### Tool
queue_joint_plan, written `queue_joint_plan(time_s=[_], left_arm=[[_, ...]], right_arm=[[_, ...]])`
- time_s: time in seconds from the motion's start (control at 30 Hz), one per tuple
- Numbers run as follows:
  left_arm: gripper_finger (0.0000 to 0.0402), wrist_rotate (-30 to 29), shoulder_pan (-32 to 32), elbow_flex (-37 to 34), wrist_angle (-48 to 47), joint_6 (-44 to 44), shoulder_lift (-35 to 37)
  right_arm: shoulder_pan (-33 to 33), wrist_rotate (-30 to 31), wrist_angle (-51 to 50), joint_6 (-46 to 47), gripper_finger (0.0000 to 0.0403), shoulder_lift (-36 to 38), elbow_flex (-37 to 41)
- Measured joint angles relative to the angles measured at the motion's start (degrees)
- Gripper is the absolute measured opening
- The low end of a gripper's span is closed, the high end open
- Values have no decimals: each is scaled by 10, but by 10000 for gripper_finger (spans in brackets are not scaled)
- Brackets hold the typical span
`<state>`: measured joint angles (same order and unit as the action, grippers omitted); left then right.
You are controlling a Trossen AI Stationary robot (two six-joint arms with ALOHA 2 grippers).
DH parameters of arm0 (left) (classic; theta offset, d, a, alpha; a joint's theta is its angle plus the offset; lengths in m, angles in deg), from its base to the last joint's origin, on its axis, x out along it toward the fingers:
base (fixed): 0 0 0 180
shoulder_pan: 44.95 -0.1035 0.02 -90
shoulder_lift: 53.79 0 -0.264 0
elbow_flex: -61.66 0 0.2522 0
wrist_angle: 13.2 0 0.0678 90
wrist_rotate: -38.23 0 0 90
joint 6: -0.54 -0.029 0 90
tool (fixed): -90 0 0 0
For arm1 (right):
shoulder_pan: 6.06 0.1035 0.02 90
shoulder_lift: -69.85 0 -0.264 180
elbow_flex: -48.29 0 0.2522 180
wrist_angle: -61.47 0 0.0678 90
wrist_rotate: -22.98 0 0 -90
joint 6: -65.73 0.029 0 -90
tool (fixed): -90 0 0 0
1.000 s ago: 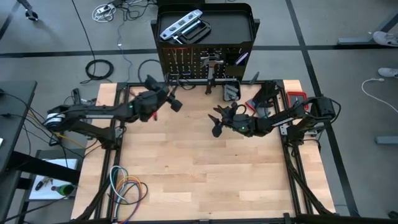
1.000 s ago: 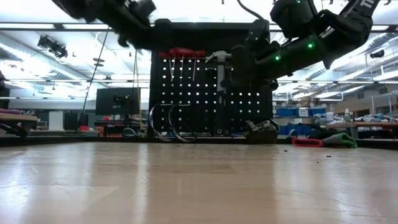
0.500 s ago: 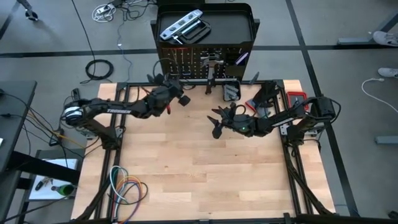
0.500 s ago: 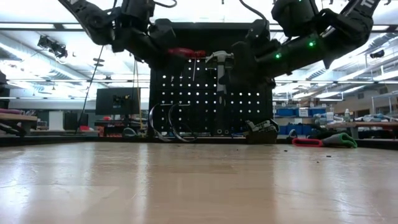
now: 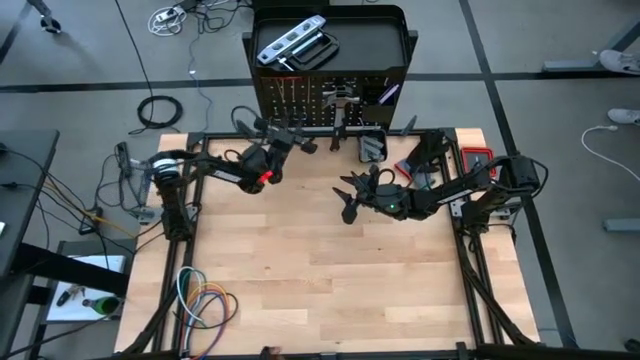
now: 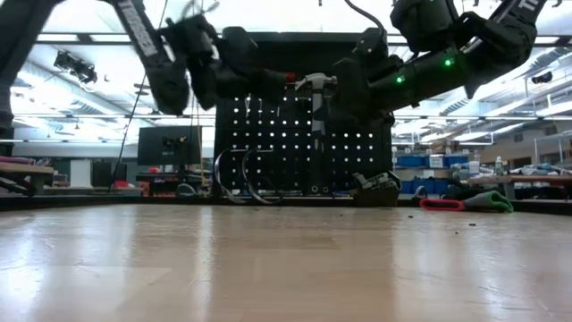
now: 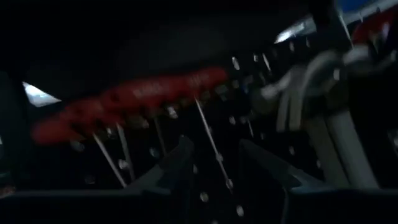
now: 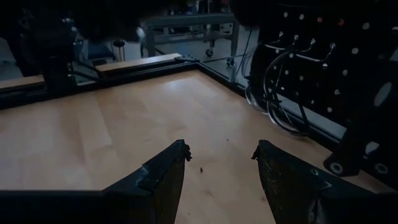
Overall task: Hang tools onto peg board
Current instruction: Remove the allen wrench from the peg board
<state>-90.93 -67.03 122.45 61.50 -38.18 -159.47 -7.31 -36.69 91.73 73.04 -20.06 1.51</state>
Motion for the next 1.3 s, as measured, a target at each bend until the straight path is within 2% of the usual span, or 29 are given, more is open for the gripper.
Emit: queue_joint_plan(time_s=[0.1, 0.23, 0.37, 0.53, 0.77, 1.13, 1.3], left_arm=[[131, -13, -7, 39, -18, 12, -24], [131, -86, -9, 83, 7, 6, -42], [131, -101, -24, 111, -17, 44, -42], [131, -94, -30, 134, -103, 123, -42], [131, -102, -49, 139, -121, 178, -42], [131, -84, -70, 140, -139, 180, -42], [131, -58, -80, 140, -144, 180, -42]], right_arm=[[0, 0, 0, 0, 205, 0, 0], [0, 0, -5, 0, 205, 0, 0], [0, 0, -9, -7, 205, 0, 0], [0, 0, -8, -9, 205, 0, 0], [0, 0, -8, -9, 205, 0, 0], [-1, 0, 2, -9, 205, 0, 0], [-1, 0, 10, -10, 205, 0, 0]])
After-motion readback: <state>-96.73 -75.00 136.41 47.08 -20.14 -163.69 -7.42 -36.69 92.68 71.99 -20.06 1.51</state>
